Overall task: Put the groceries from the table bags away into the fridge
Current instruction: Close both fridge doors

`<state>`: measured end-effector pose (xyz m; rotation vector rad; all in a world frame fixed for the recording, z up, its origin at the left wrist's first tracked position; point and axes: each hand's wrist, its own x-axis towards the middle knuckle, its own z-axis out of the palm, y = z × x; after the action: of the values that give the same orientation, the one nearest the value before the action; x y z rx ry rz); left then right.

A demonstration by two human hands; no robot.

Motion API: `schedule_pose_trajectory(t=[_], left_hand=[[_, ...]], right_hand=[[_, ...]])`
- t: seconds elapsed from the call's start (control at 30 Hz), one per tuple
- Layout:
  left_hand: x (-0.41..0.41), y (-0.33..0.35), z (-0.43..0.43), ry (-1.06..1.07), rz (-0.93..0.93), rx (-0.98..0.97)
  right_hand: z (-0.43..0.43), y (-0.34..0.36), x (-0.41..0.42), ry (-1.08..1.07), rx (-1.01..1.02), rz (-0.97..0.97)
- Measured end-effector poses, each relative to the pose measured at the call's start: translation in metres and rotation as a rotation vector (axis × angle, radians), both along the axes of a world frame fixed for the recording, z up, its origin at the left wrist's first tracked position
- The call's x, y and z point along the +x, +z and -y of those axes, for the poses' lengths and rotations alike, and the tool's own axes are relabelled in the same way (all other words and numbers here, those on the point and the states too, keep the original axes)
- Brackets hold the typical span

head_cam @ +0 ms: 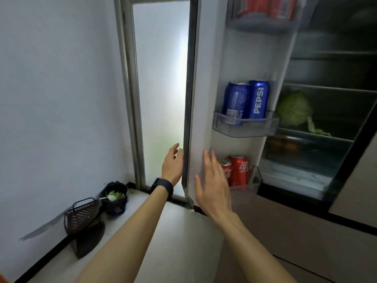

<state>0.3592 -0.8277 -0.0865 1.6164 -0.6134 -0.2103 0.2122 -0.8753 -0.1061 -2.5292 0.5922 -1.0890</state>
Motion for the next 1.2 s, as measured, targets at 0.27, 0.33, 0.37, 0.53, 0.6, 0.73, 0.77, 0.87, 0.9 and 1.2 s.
schedule_pose_trajectory(t=[0.27, 0.33, 0.37, 0.53, 0.6, 0.73, 0.77, 0.87, 0.9, 1.2], left_hand=[[0.029, -0.021, 0.034, -0.177, -0.139, 0.038], [0.02, -0.019, 0.027, -0.182, -0.118, 0.026], [0.018, -0.018, 0.023, -0.187, -0.108, 0.016], [-0.001, -0.023, 0.006, -0.202, -0.097, -0.047], [-0.02, -0.027, -0.003, -0.185, -0.077, -0.074], [-0.061, -0.031, -0.017, -0.158, 0.008, -0.078], [-0.07, -0.033, -0.018, -0.15, 0.044, -0.081], [-0.098, -0.039, -0.016, -0.16, 0.146, -0.083], [-0.107, -0.041, -0.015, -0.177, 0.177, -0.086], [-0.157, -0.022, 0.029, -0.392, 0.701, -0.096]], right_hand=[[0.0, -0.025, 0.027, -0.194, -0.166, 0.039], [0.001, -0.027, 0.025, -0.211, -0.19, 0.043], [0.0, -0.028, 0.022, -0.221, -0.194, 0.047], [-0.001, -0.035, -0.008, -0.228, -0.171, 0.101], [0.001, -0.041, -0.028, -0.239, -0.168, 0.132], [0.006, -0.049, -0.071, -0.286, -0.117, 0.211], [0.007, -0.05, -0.082, -0.287, -0.086, 0.227], [0.011, -0.052, -0.116, -0.32, 0.04, 0.274], [0.013, -0.052, -0.127, -0.346, 0.081, 0.279], [0.049, -0.05, -0.197, -0.511, 0.365, 0.144]])
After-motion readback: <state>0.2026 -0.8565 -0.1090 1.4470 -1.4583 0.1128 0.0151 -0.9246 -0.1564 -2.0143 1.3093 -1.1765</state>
